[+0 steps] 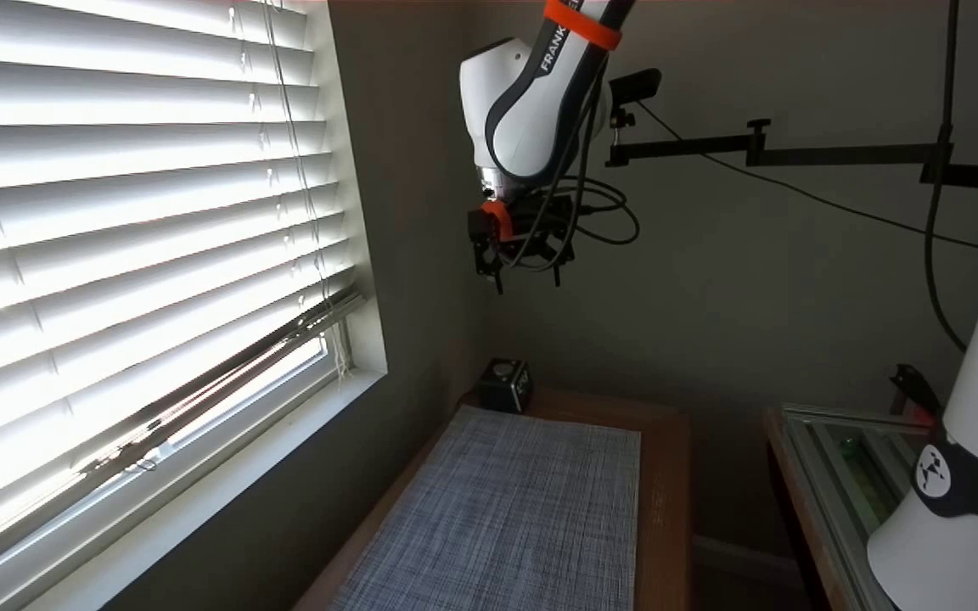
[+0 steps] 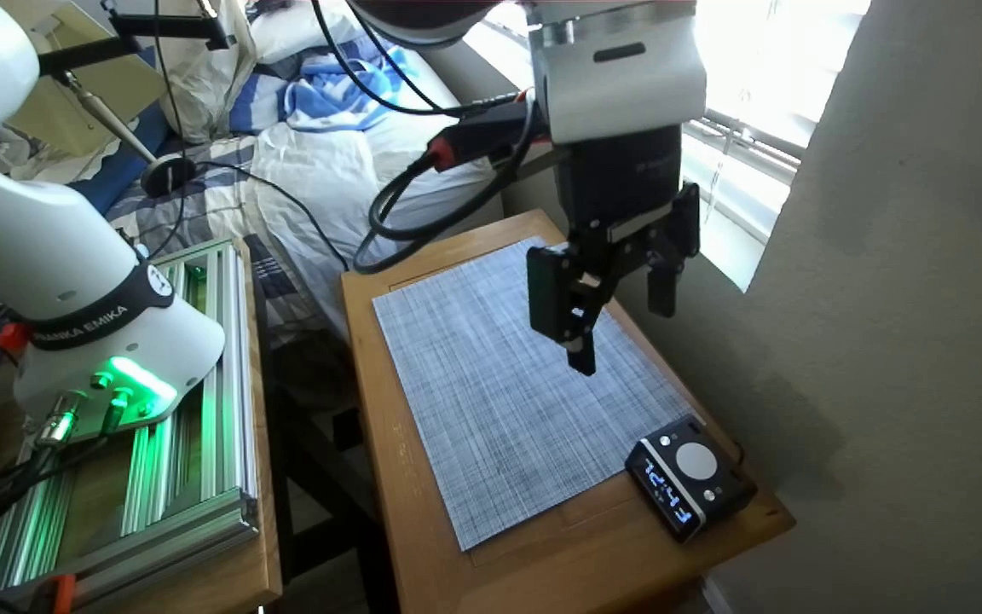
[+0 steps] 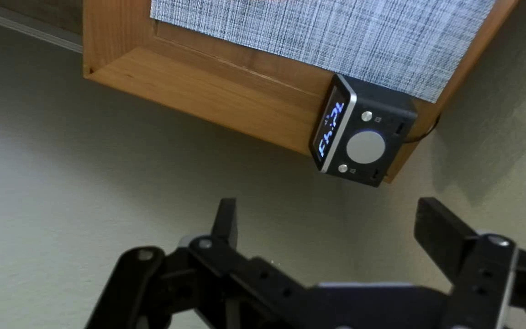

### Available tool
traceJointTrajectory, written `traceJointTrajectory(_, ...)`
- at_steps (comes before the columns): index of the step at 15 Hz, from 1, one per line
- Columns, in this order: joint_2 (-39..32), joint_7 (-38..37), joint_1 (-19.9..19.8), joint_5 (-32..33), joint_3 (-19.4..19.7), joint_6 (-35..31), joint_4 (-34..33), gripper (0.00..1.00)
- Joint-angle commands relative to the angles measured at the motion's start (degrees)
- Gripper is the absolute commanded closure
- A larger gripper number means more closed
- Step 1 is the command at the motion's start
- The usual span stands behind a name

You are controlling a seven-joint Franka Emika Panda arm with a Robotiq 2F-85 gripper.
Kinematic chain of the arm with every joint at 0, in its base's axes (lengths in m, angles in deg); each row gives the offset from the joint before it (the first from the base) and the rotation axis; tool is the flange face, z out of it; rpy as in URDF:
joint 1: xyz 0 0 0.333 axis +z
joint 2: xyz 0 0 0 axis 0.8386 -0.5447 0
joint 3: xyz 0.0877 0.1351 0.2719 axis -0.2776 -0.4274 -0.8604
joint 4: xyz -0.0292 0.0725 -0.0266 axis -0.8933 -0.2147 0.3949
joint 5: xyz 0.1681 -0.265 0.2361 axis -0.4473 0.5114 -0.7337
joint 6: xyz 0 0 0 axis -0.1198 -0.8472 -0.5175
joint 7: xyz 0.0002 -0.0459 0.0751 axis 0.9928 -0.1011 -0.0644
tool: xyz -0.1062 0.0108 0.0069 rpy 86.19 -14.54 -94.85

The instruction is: Put the alarm clock in the middle of the placemat.

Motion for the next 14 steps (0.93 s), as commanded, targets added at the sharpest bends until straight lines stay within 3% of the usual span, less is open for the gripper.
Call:
traceJointTrajectory(1,-0.3,0.7,2.9,-0.8,2.9,0.0,-0.1,0.00)
traceJointTrajectory(5,0.3,0.6,3.3,-0.7,3.1,0.0,-0.1,0.00)
traceJointTrajectory(7,-2.8,-1.5,3.5,-0.6,3.7,1.9,-2.4,0.00)
traceJointTrajectory(14,-14.7,2.8,3.4,-13.7,3.8,1.0,-8.8,0.00)
